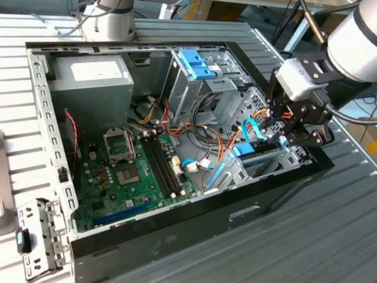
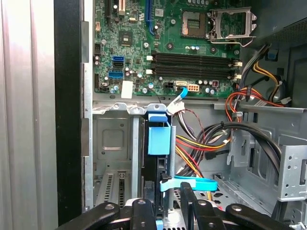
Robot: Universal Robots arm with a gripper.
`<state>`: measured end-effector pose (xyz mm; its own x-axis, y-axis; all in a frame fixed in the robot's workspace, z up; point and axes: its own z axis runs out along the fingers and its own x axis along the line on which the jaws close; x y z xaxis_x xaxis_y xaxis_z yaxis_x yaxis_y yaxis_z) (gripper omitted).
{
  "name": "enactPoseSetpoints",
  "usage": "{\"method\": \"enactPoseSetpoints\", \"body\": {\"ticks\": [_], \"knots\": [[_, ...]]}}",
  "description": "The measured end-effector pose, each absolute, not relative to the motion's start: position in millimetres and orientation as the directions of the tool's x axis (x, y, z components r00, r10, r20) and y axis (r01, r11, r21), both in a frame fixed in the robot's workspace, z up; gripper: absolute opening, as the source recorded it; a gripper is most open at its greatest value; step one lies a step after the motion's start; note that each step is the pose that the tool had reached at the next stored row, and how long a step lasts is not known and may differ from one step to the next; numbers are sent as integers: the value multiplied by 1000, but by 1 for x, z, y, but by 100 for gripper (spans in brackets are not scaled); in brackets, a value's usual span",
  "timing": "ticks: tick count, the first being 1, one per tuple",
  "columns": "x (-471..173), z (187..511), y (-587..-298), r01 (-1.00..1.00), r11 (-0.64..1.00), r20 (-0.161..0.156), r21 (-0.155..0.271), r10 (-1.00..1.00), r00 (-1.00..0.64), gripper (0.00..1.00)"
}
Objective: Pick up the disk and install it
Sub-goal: 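Insert the first disk wire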
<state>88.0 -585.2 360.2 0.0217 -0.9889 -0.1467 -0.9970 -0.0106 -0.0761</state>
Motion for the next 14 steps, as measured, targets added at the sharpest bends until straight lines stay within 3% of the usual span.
{"method": "enactPoseSetpoints", "body": {"ticks": [14], "knots": [[91, 360, -584, -999, -12, -126, -45, -992, 17, 36]]}}
